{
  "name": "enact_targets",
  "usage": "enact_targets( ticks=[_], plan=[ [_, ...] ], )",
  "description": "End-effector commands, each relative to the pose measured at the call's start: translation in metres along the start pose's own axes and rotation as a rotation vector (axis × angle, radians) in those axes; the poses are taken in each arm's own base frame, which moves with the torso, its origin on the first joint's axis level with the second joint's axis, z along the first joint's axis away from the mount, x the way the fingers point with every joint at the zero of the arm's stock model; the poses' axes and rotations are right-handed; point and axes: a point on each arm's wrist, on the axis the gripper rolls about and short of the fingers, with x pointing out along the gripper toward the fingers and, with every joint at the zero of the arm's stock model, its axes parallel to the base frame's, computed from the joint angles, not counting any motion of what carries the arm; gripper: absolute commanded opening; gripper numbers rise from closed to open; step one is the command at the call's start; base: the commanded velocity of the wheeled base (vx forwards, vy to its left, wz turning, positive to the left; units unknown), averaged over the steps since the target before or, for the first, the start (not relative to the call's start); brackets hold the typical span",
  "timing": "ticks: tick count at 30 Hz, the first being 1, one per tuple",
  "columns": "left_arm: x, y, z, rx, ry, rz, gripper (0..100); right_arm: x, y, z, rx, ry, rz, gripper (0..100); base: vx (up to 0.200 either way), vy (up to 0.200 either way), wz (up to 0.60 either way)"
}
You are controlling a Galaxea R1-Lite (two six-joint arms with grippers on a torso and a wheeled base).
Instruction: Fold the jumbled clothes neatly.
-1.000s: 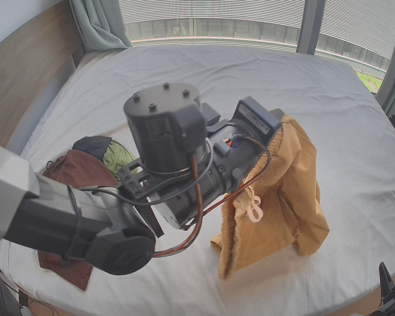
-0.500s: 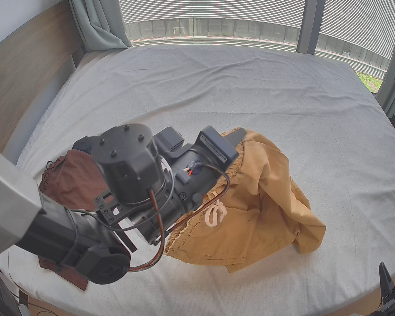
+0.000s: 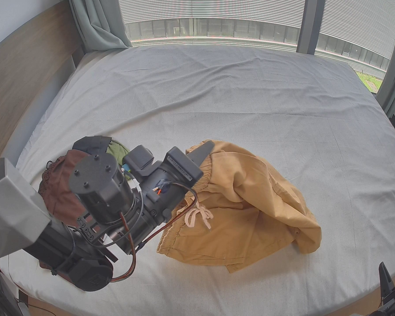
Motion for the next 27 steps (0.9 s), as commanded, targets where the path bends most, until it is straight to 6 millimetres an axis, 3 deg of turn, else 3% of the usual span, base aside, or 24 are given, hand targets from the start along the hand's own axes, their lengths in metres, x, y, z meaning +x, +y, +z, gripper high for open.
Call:
enact_targets(
  ticks=[1, 9, 27],
  plan=[
    [-0.008, 0.016, 0.003, 0.028, -0.007, 0.045, 0, 0.001, 0.000, -0.005, -0.001, 0.015, 0.000, 100, 0.000, 0.000, 0.00],
    [-0.022, 0.045, 0.007, 0.122, 0.005, 0.124, 0, 0.001, 0.000, -0.005, -0.001, 0.015, 0.000, 100, 0.000, 0.000, 0.00],
    [-0.029, 0.067, 0.042, 0.316, -0.062, 0.201, 0, 0.001, 0.000, -0.005, 0.001, 0.015, 0.000, 100, 0.000, 0.000, 0.00]
  ],
)
